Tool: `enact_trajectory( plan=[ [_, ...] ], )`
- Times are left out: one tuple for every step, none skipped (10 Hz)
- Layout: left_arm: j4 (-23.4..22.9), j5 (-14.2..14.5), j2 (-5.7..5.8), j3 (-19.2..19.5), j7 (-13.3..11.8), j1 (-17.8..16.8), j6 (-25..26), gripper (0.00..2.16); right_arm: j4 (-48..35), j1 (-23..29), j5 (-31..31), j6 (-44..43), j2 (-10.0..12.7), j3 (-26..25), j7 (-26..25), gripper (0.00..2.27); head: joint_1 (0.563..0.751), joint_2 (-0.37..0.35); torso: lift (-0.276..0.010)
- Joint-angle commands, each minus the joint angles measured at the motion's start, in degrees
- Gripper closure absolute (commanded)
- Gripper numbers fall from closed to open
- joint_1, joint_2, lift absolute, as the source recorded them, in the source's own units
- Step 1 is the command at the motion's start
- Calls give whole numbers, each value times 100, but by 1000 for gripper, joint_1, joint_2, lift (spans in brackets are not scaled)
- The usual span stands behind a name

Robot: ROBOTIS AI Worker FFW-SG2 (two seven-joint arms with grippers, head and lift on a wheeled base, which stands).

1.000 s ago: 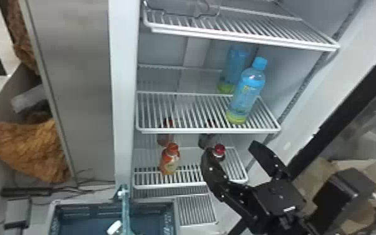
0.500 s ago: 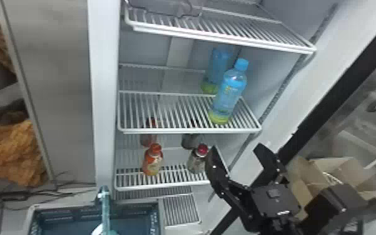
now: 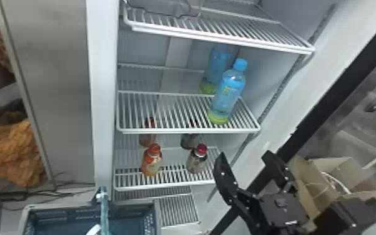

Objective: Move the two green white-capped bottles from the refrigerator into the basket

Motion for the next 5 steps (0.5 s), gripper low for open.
enact_trajectory(
  plan=[
    [0, 0, -8, 1, -1, 18, -6, 1202, 203, 21, -141, -240, 15, 3, -4, 64, 695, -350, -4],
    [0, 0, -8, 1, -1, 18, 8, 1200, 203, 35, -130, -254, 24, -8, -4, 64, 695, -350, -4],
    [0, 0, -8, 1, -1, 18, -6, 1202, 203, 35, -107, -268, 24, -8, -4, 64, 695, -350, -4],
    [0, 0, -8, 1, -1, 32, -6, 1202, 203, 35, -84, -282, 33, -8, -4, 65, 695, -350, -4],
    [0, 0, -8, 12, -1, 32, -6, 1200, 259, 35, -61, -339, 24, -8, -4, 65, 695, -350, -4]
  ],
)
